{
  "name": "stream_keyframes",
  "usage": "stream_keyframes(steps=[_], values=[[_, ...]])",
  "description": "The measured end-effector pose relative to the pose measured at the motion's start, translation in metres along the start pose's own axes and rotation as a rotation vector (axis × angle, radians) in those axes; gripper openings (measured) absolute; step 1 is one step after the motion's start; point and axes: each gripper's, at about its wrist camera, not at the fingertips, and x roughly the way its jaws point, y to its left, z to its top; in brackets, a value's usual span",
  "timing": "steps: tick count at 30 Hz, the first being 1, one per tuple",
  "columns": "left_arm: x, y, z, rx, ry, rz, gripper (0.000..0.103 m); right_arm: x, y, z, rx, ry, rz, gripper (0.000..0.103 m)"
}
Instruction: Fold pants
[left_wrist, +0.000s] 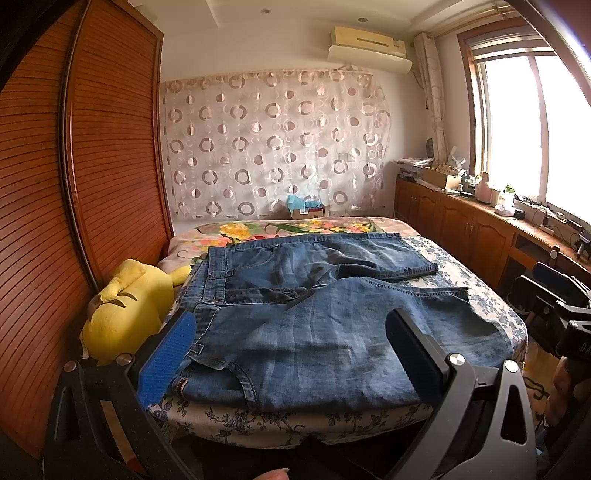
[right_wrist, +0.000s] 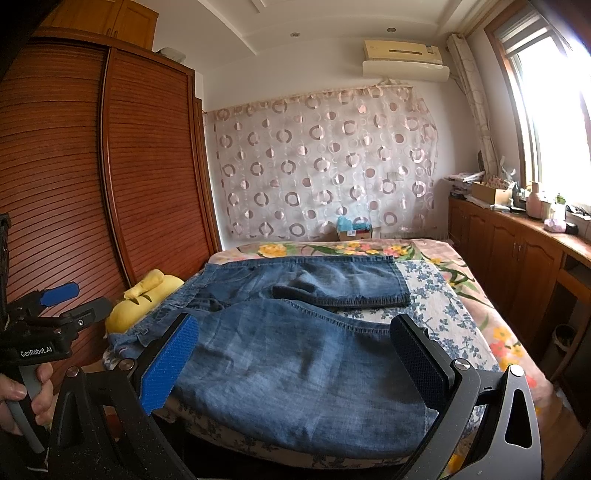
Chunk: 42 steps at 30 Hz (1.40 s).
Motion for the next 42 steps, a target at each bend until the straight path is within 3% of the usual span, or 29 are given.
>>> stream_keyframes(steps=[25,29,31,42], values=[[-0.001,0.000,0.000,-0.003,-0.002,-0.001,0.103,-0.001,0.000,0.000,0.002,-0.003,0.004,0.103],[0.003,-0.002,-0.012,-0.006,0.012,-0.003,0.103,-0.001,0.000,-0.001,0.003,0.000,0.003,0.103],[0.001,-0.005,-0.002,-0.006,0.020,-0.006,0.103,0.000,0.000,-0.002,0.005,0.006,0.002,0.103],[0.037,0.009,-0.019,-0.034,0.105,0.015,0.103,0.015,-0.015,-0.013,0.017,0.065,-0.047,0.103]])
